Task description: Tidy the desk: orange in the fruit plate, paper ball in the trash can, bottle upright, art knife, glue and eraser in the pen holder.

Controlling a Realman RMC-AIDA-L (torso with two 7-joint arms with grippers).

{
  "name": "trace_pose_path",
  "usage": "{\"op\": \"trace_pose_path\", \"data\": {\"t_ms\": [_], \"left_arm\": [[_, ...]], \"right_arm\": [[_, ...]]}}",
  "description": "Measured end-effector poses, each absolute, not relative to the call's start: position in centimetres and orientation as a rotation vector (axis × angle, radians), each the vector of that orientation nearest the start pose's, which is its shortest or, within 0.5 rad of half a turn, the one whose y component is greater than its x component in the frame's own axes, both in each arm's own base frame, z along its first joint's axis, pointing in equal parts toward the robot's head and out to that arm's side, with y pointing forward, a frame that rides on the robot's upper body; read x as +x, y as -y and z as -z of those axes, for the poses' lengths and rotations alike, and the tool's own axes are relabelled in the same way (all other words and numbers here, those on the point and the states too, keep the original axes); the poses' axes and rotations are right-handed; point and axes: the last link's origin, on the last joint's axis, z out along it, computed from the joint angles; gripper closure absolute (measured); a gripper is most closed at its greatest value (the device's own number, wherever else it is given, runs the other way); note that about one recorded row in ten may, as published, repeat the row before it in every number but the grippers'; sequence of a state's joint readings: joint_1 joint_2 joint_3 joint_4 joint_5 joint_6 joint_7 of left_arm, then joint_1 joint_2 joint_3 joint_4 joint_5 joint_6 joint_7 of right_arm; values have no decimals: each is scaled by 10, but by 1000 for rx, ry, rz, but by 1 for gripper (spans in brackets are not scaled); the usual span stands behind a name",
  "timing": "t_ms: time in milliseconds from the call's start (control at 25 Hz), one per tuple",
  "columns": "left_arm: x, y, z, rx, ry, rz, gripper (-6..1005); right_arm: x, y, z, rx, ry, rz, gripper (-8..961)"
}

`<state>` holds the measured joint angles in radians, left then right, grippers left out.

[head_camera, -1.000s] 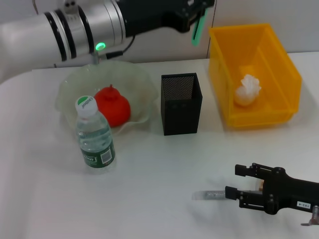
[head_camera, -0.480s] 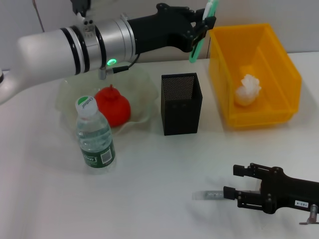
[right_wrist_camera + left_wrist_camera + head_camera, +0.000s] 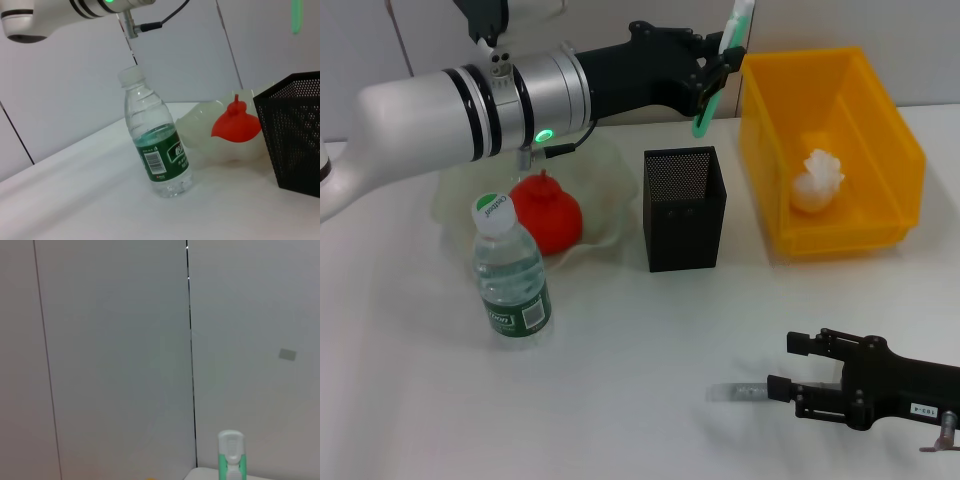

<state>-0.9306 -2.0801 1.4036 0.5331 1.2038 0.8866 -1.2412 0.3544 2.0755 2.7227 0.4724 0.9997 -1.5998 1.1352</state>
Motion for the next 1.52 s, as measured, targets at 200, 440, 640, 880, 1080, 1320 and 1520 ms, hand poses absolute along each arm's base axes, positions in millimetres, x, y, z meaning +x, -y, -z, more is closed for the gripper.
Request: {"op": "trace_pose_path", "data": {"t_ms": [200, 440, 640, 880, 1080, 1320, 1520], "left_arm": [[-78, -439, 64, -2578, 213, 803, 813], [-81, -437, 67, -2577, 245, 816, 813], [-85, -438, 67, -2567, 263, 807, 813], [-86, -437, 72, -2576, 247, 772, 813], [-88, -437, 72, -2572, 247, 761, 812], [-90, -438, 71, -2553, 235, 763, 812], [-91, -437, 72, -2557, 229, 758, 774]], "right_arm": [[336, -253, 13, -2566, -803, -743, 182], [336, -253, 13, -2565, -804, -742, 183], [336, -253, 13, -2567, -804, -742, 183], [335, -253, 14, -2578, -813, -738, 182], [335, -253, 14, -2584, -811, -735, 182], [334, -253, 13, -2587, -808, -737, 183], [334, -253, 13, -2588, -807, -737, 182]]}}
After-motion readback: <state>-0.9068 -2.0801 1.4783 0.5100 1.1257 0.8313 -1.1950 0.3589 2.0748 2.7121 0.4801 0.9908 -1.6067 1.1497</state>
